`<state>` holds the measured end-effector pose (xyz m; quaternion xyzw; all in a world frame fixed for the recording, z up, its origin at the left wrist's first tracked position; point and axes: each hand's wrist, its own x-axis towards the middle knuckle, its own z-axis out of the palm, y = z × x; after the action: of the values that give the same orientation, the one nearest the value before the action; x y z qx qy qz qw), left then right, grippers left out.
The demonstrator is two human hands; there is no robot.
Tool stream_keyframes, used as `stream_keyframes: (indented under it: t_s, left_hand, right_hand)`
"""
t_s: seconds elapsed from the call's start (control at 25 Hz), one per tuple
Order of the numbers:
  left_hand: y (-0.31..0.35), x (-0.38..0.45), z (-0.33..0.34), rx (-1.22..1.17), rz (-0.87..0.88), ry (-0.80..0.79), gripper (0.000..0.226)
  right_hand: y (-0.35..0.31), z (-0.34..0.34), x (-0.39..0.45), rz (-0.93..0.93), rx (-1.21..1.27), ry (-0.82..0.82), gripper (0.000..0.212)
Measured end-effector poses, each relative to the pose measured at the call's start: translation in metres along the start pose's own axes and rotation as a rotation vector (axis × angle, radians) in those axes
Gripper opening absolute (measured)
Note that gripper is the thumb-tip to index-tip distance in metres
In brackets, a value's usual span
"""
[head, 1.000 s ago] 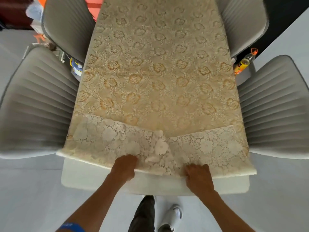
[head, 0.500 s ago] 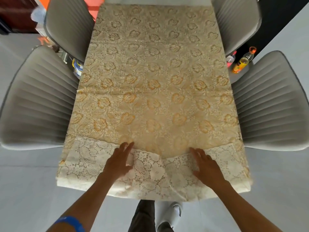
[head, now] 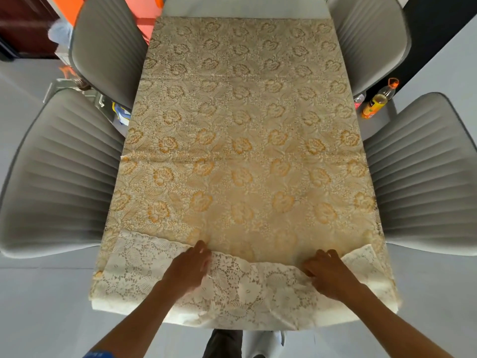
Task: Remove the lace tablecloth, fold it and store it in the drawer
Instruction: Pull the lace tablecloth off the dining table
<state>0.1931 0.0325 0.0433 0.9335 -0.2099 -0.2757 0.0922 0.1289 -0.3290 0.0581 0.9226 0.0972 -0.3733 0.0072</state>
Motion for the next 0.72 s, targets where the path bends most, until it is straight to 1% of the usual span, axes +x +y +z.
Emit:
stream_keyframes:
  t_s: [0.04, 0.08, 0.12, 0.16, 0.2, 0.24, 0.32, 0.36, 0.4, 0.44, 0.48, 0.52, 0.56, 0.6, 0.64, 0.68, 0.72]
  left_hand:
    - [-0.002, 0.001, 0.000, -0.049, -0.023, -0.048, 0.040]
    - [-0.003, 0.004, -0.002, -0.045, -0.033, -0.082, 0.061]
    - [-0.003, 0.009, -0.004, 0.021, -0.021, -0.082, 0.074]
    - [-0.003, 0.013, -0.005, 0.078, 0.005, -0.080, 0.078]
    - [-0.002, 0.017, -0.007, 0.106, 0.035, -0.075, 0.076]
    - [-0.002, 0.021, -0.011, 0.098, 0.068, -0.077, 0.070]
    - [-0.011, 0.029, -0.017, -0.019, 0.106, -0.130, 0.055]
    - [-0.015, 0.032, -0.021, -0.069, 0.113, -0.147, 0.052]
    - [-0.018, 0.035, -0.023, -0.091, 0.102, -0.169, 0.054]
    - [-0.021, 0.037, -0.024, -0.101, 0.060, -0.193, 0.060]
    - [-0.021, 0.038, -0.028, -0.104, -0.009, -0.231, 0.065]
    - [-0.020, 0.041, -0.033, -0.105, -0.062, -0.285, 0.064]
    - [-0.020, 0.046, -0.041, -0.089, -0.074, -0.353, 0.056]
    - [-0.022, 0.057, -0.056, -0.055, -0.045, -0.411, 0.041]
    - [-0.026, 0.070, -0.078, -0.022, -0.013, -0.451, 0.022]
    - [-0.030, 0.087, -0.102, -0.002, -0.016, -0.400, 0.008]
    - [-0.034, 0.105, -0.130, 0.023, -0.066, -0.229, 0.006]
  right_hand:
    - [0.006, -0.005, 0.001, 0.017, 0.051, -0.070, 0.020]
    - [0.012, -0.012, 0.003, 0.028, 0.104, -0.128, 0.022]
    - [0.017, -0.019, 0.005, 0.033, 0.144, -0.180, 0.029]
    - [0.021, -0.026, 0.005, 0.038, 0.186, -0.222, 0.035]
    - [0.025, -0.031, 0.007, 0.043, 0.247, -0.233, 0.036]
    - [0.029, -0.037, 0.009, 0.057, 0.331, -0.201, 0.032]
    - [0.041, -0.055, 0.020, 0.113, 0.554, -0.070, 0.021]
    - [0.048, -0.064, 0.026, 0.166, 0.655, 0.013, 0.023]
    - [0.053, -0.071, 0.032, 0.226, 0.725, 0.070, 0.026]
    - [0.058, -0.078, 0.039, 0.267, 0.717, 0.097, 0.039]
    - [0.062, -0.081, 0.047, 0.266, 0.622, 0.075, 0.056]
    - [0.067, -0.085, 0.055, 0.251, 0.500, -0.013, 0.065]
    - [0.072, -0.090, 0.060, 0.239, 0.409, -0.141, 0.069]
    - [0.077, -0.099, 0.066, 0.244, 0.347, -0.285, 0.070]
    - [0.083, -0.111, 0.073, 0.247, 0.326, -0.360, 0.068]
    - [0.090, -0.130, 0.079, 0.253, 0.321, -0.307, 0.063]
    - [0.096, -0.153, 0.087, 0.285, 0.299, -0.108, 0.054]
